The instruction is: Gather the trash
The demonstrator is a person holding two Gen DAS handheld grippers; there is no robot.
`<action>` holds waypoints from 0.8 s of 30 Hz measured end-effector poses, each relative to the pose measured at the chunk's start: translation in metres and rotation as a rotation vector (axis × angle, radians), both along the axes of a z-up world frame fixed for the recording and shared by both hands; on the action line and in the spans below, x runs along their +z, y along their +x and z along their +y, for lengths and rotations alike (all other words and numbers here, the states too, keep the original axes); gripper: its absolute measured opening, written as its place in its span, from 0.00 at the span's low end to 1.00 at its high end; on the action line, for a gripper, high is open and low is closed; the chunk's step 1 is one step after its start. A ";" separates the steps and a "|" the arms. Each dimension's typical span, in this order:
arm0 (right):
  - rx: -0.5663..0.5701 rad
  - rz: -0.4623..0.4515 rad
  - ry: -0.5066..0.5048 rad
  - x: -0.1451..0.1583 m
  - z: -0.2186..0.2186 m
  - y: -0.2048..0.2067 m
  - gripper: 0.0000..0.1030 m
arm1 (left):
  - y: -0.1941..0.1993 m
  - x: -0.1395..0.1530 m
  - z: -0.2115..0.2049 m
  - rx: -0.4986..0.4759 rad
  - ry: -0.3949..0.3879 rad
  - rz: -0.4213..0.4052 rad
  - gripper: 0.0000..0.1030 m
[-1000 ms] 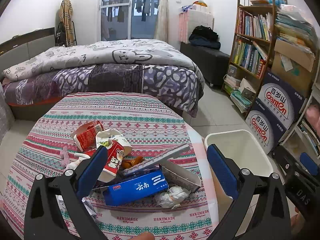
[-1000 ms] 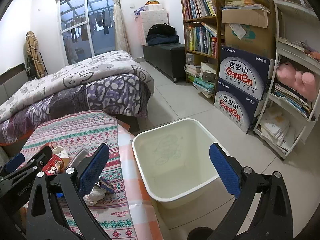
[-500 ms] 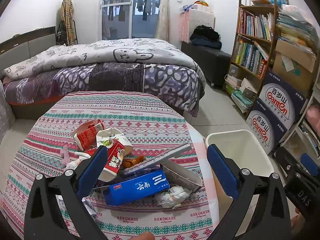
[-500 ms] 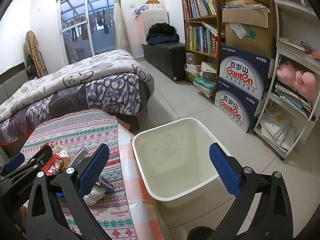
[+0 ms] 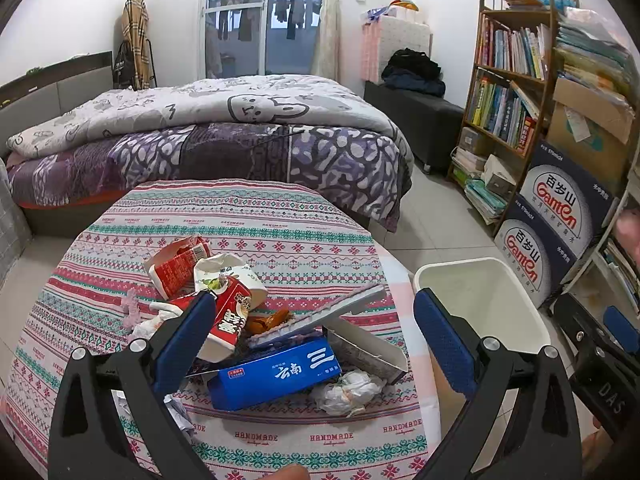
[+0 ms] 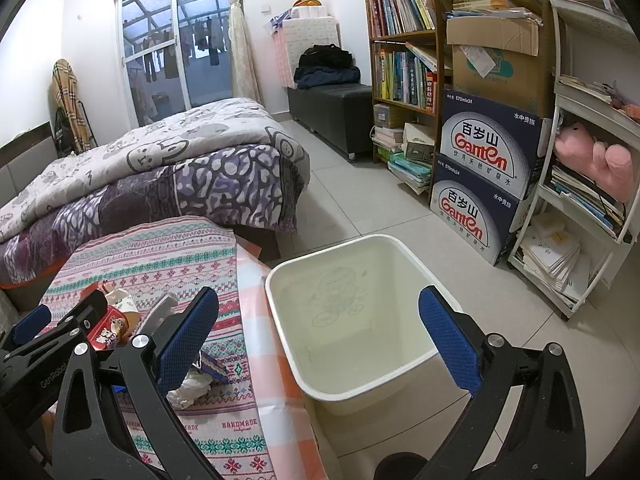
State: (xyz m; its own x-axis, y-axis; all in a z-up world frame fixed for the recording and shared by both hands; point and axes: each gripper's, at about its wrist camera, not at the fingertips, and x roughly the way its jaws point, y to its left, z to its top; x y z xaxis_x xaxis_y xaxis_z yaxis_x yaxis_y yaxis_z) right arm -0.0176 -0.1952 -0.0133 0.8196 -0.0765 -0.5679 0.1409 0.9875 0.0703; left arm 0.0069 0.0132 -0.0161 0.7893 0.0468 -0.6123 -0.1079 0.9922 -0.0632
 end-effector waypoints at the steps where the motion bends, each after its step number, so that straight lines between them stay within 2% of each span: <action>1: 0.000 0.000 0.001 0.000 0.000 0.000 0.93 | 0.000 0.000 -0.001 -0.001 0.000 0.000 0.93; 10: 0.009 0.003 0.017 -0.005 0.009 -0.001 0.93 | 0.001 -0.004 0.004 0.007 0.001 0.011 0.93; 16: 0.048 0.092 0.093 -0.004 0.014 0.014 0.93 | 0.011 0.006 0.023 0.062 0.015 0.050 0.93; 20: 0.113 0.178 0.117 -0.003 0.029 0.028 0.93 | 0.028 0.007 0.052 0.084 0.018 0.133 0.93; 24: 0.205 0.256 0.090 -0.004 0.050 0.036 0.93 | 0.037 -0.008 0.088 0.063 0.051 0.318 0.93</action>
